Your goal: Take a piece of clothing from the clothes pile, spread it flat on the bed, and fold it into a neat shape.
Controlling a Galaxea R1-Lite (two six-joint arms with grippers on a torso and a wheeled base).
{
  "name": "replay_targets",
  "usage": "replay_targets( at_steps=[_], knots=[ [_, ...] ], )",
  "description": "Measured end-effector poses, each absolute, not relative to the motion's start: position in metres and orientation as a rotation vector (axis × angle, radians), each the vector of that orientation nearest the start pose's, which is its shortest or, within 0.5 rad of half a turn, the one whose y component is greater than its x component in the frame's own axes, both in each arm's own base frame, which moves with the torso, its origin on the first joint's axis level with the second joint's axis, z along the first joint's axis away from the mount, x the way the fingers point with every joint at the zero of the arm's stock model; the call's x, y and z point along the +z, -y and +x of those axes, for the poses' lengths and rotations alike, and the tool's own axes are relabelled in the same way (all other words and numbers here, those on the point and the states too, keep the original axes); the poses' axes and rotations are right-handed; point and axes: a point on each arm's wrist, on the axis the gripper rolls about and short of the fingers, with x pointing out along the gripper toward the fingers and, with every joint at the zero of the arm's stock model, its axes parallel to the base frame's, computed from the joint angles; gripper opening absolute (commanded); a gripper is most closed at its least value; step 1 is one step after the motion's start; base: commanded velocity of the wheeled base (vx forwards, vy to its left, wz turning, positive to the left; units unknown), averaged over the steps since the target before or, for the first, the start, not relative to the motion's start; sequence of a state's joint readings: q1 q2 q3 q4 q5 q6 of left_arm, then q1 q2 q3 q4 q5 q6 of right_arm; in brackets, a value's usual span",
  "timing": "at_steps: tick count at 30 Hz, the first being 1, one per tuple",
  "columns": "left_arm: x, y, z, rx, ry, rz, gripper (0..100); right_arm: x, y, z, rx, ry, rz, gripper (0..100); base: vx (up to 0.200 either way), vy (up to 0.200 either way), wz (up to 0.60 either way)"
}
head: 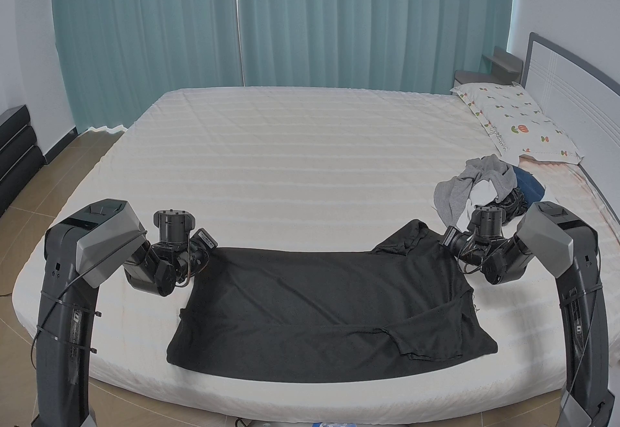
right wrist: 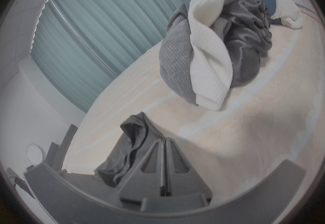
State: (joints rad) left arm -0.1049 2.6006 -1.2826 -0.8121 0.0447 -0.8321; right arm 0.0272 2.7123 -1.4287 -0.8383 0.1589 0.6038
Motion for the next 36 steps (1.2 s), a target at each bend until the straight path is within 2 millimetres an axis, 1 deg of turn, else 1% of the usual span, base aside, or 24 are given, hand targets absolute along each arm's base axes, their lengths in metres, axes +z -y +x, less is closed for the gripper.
replay_targets(
  at_steps=[3, 9, 14, 24, 33, 36],
  knots=[
    [-0.043, 0.046, 0.462, 0.155, -0.491, -0.779, 0, -0.057, -0.014, 0.483, 0.056, -0.472, 0.649, 0, 0.0, 0.0, 0.0],
    [-0.029, 0.04, 0.463, 0.164, -0.456, -0.816, 0, -0.039, -0.005, 0.479, 0.084, -0.402, 0.672, 0, 0.0, 0.0, 0.0],
    [-0.023, 0.033, 0.462, 0.174, -0.442, -0.823, 0, -0.03, -0.003, 0.476, 0.087, -0.358, 0.674, 0, 0.0, 0.0, 0.0],
    [-0.018, 0.03, 0.459, 0.178, -0.44, -0.822, 0, -0.02, 0.0, 0.468, 0.093, -0.339, 0.704, 0, 0.0, 0.0, 0.0],
    [-0.017, 0.03, 0.458, 0.176, -0.441, -0.818, 0, -0.021, 0.002, 0.462, 0.091, -0.362, 0.705, 0, 0.0, 0.0, 0.0],
    [-0.017, 0.03, 0.457, 0.175, -0.446, -0.806, 0, -0.022, 0.003, 0.457, 0.098, -0.382, 0.708, 0, 0.0, 0.0, 0.0]
  ],
)
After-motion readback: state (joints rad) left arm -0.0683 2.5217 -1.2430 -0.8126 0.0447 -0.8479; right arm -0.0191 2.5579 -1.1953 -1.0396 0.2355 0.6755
